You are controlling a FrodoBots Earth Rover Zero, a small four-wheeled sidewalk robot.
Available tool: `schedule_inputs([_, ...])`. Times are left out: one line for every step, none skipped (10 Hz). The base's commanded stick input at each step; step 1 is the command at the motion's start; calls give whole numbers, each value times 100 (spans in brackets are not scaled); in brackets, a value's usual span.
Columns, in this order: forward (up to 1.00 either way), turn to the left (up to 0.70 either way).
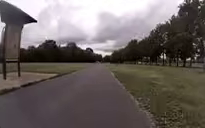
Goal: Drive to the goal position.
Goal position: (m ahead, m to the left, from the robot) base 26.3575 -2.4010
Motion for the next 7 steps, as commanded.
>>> schedule_inputs([70,0])
schedule_inputs([70,0])
schedule_inputs([70,0])
schedule_inputs([70,0])
schedule_inputs([70,0])
schedule_inputs([70,0])
schedule_inputs([70,5])
